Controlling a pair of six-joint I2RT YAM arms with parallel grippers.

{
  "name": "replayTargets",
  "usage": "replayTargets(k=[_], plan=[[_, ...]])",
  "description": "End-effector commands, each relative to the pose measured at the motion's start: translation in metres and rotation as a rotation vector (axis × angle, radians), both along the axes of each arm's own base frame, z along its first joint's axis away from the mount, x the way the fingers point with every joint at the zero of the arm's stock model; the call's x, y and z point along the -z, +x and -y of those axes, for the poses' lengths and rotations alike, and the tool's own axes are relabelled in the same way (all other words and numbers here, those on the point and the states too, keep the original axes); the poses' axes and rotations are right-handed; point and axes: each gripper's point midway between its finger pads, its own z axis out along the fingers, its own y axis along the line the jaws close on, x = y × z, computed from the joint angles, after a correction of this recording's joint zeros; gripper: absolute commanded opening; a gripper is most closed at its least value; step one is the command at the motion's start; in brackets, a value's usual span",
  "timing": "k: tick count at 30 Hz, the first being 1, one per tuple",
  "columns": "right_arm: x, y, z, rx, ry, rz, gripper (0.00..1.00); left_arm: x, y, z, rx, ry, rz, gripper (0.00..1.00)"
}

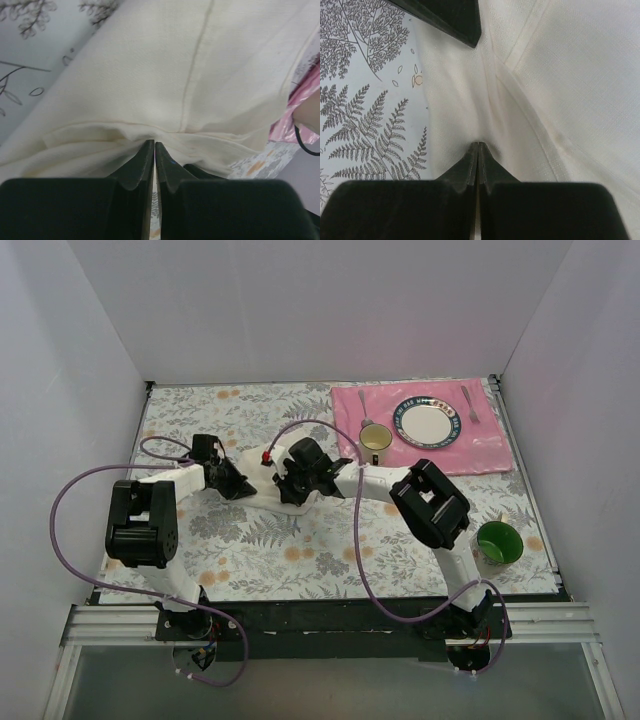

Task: Fold the napkin, place the utensils inside, and roll it up
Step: Roll the napkin with the utensil

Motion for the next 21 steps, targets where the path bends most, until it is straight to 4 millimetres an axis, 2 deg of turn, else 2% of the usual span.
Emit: replayTargets(k=[1,2,5,6,8,9,12,15,19,21], plan=[[0.051,-0.053,0.048,-0.053,-0.21,-0.131,0.03,0.019,-0.02,-0.006,0.004,0.053,-0.027,0.04],[0.055,-0.058,0.054,-0.061,-0.225,-0.128,0.03,0.027,-0.032,-0.008,0.002,0.059,-0.054,0.04],[0.05,-0.063,0.06,-0.084,-0.234,-0.07,0.03,0.032,-0.049,-0.008,0.012,0.066,-0.062,0.04],[0.053,-0.069,0.067,-0.095,-0.254,-0.066,0.03,0.04,-0.062,-0.007,0.016,0.07,-0.088,0.04],[0.048,-0.07,0.07,-0.104,-0.263,-0.033,0.03,0.04,-0.074,-0.004,0.024,0.064,-0.093,0.04],[0.05,-0.074,0.075,-0.114,-0.283,-0.028,0.03,0.045,-0.088,-0.003,0.029,0.06,-0.119,0.04],[0.041,-0.083,0.074,-0.113,-0.286,-0.019,0.03,0.035,-0.104,0.004,0.039,0.037,-0.1,0.04],[0.033,-0.088,0.07,-0.088,-0.257,-0.049,0.04,0.011,-0.099,0.009,0.044,0.013,-0.042,0.05],[0.026,-0.092,0.07,0.009,-0.225,-0.104,0.09,-0.038,-0.073,0.024,0.088,-0.032,0.062,0.08],[0.02,-0.092,0.068,0.033,-0.207,-0.116,0.11,-0.052,-0.071,0.034,0.121,-0.065,0.09,0.1]])
